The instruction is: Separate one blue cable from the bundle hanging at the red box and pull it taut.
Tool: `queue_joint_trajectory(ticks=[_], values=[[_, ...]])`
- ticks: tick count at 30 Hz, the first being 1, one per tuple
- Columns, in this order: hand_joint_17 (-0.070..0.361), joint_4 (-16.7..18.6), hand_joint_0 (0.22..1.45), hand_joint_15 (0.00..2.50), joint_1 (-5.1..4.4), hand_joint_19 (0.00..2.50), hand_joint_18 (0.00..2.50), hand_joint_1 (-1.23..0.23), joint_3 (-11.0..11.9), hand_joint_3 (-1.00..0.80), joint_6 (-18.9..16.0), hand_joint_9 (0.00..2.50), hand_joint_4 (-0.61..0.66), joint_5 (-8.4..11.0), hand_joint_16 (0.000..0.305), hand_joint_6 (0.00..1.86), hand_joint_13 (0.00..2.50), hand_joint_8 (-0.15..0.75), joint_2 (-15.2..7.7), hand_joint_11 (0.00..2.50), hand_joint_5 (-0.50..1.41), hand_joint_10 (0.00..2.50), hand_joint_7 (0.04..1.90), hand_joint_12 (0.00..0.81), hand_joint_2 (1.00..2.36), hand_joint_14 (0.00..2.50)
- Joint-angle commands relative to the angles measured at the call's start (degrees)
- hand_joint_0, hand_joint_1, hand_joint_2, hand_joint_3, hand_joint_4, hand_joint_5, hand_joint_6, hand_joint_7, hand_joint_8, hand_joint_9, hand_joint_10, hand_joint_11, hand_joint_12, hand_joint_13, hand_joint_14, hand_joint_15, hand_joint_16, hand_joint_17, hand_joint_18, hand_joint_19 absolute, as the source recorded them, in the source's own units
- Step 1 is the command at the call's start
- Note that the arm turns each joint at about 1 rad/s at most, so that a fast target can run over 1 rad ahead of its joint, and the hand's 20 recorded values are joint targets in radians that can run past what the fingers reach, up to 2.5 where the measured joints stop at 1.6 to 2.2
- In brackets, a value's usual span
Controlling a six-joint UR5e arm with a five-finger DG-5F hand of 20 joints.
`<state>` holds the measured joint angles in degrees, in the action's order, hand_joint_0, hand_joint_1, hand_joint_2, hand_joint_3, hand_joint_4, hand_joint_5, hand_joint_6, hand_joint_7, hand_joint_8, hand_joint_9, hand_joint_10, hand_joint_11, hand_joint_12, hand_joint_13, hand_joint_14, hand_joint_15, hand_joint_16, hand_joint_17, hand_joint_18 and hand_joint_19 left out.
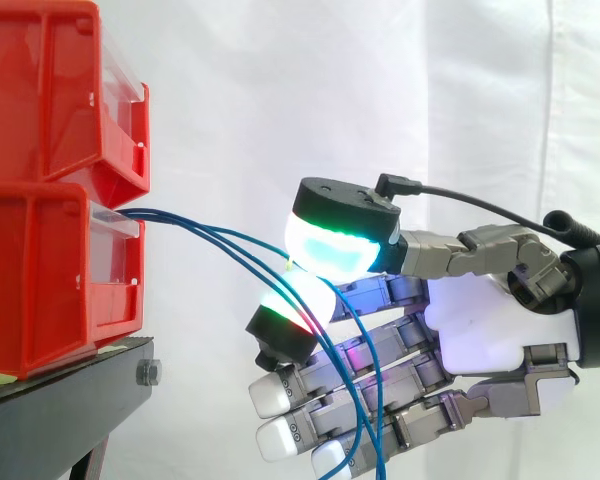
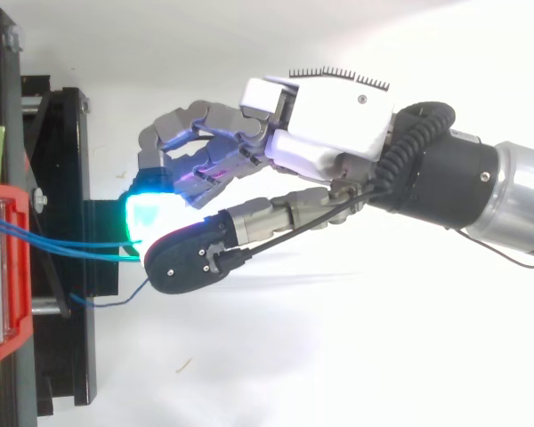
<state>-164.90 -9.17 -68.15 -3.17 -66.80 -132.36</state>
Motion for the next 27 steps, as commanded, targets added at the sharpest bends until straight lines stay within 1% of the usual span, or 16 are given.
queue_joint_trajectory(ticks=[1, 4, 5, 7, 9, 12, 13, 15, 19, 20, 21, 22, 23, 24, 26, 27], values=[[0.098, 0.02, 0.59, 0.35, -0.06, 0.37, 0.65, -0.76, -0.05, -0.14, 0.0, 0.73, -0.13, 0.0, 0.043, 0.89, 0.65, 0.256, 0.0, 0.6, -0.17, 0.02, 1.28, 0.344, 1.02, 0.01], [0.105, 0.02, 0.58, 0.34, -0.06, 0.36, 0.67, -0.75, -0.05, -0.07, -0.17, 0.76, -0.21, 0.18, 0.047, 0.89, 0.66, 0.262, 0.0, 0.59, -0.15, 0.02, 1.28, 0.355, 1.02, 0.01], [0.106, 0.02, 0.59, 0.34, -0.06, 0.35, 0.68, -0.75, -0.05, -0.06, -0.35, 0.77, -0.21, 0.26, 0.047, 0.89, 0.66, 0.263, 0.0, 0.58, -0.15, 0.02, 1.29, 0.357, 1.02, 0.01], [0.114, 0.02, 0.59, 0.33, -0.15, 0.34, 0.71, -0.76, -0.05, -0.02, -0.52, 0.8, -0.27, 0.35, 0.051, 0.89, 0.68, 0.271, 0.0, 0.57, -0.14, 0.02, 1.27, 0.373, 1.01, 0.01], [0.115, 0.02, 0.59, 0.34, -0.15, 0.33, 0.72, -0.77, -0.05, 0.01, -0.52, 0.82, -0.29, 0.44, 0.051, 0.89, 0.69, 0.273, 0.0, 0.57, -0.13, 0.02, 1.28, 0.375, 1.01, 0.01], [0.112, 0.02, 0.61, 0.34, -0.15, 0.33, 0.72, -0.8, -0.05, 0.04, -0.52, 0.83, -0.32, 0.53, 0.05, 0.89, 0.7, 0.271, 0.0, 0.59, -0.13, 0.02, 1.33, 0.371, 1.01, 0.01], [0.108, 0.02, 0.62, 0.34, -0.23, 0.33, 0.71, -0.8, -0.05, 0.05, -0.52, 0.83, -0.34, 0.53, 0.048, 0.89, 0.7, 0.268, 0.0, 0.61, -0.13, 0.02, 1.4, 0.367, 1.01, 0.01], [0.107, 0.02, 0.63, 0.35, -0.15, 0.33, 0.71, -0.81, -0.05, 0.06, -0.52, 0.85, -0.35, 0.53, 0.047, 0.9, 0.71, 0.268, 0.0, 0.64, -0.13, 0.02, 1.43, 0.363, 1.01, 0.01], [0.102, 0.02, 0.66, 0.39, -0.32, 0.33, 0.71, -0.81, -0.05, 0.1, -0.52, 0.89, -0.41, 0.61, 0.045, 0.91, 0.73, 0.269, 0.0, 0.72, -0.13, 0.02, 1.49, 0.354, 1.01, 0.01], [0.102, 0.02, 0.66, 0.4, -0.32, 0.33, 0.71, -0.81, -0.05, 0.1, -0.52, 0.9, -0.41, 0.53, 0.045, 0.92, 0.73, 0.268, 0.0, 0.73, -0.14, 0.02, 1.49, 0.354, 1.01, 0.01], [0.101, 0.02, 0.66, 0.42, -0.32, 0.34, 0.71, -0.81, -0.05, 0.09, -0.52, 0.94, -0.39, 0.53, 0.045, 0.92, 0.75, 0.275, 0.0, 0.79, -0.14, 0.02, 1.46, 0.353, 1.01, 0.02], [0.101, 0.02, 0.66, 0.45, -0.32, 0.34, 0.72, -0.8, -0.05, 0.09, -0.52, 0.97, -0.37, 0.53, 0.045, 0.93, 0.76, 0.284, 0.0, 0.91, -0.14, 0.02, 1.43, 0.356, 1.01, 0.02], [0.101, 0.02, 0.66, 0.47, -0.32, 0.35, 0.71, -0.8, -0.05, 0.09, -0.52, 0.97, -0.36, 0.61, 0.045, 0.93, 0.76, 0.286, 0.0, 0.93, -0.14, 0.02, 1.43, 0.356, 1.01, 0.02], [0.101, 0.02, 0.66, 0.49, -0.23, 0.35, 0.71, -0.79, -0.05, 0.08, -0.52, 0.98, -0.35, 0.61, 0.045, 0.93, 0.76, 0.291, 0.0, 1.01, -0.15, 0.02, 1.4, 0.356, 1.01, 0.02], [0.101, -0.07, 0.66, 0.5, -0.32, 0.35, 0.71, -0.79, -0.05, 0.08, -0.52, 0.99, -0.34, 0.61, 0.045, 0.94, 0.77, 0.292, 0.0, 1.04, -0.15, 0.02, 1.38, 0.357, 1.01, 0.02], [0.1, -0.07, 0.66, 0.51, -0.32, 0.35, 0.71, -0.79, -0.05, 0.07, -0.52, 0.99, -0.33, 0.61, 0.045, 0.94, 0.77, 0.3, 0.0, 1.11, -0.15, 0.02, 1.38, 0.358, 1.01, 0.02]])
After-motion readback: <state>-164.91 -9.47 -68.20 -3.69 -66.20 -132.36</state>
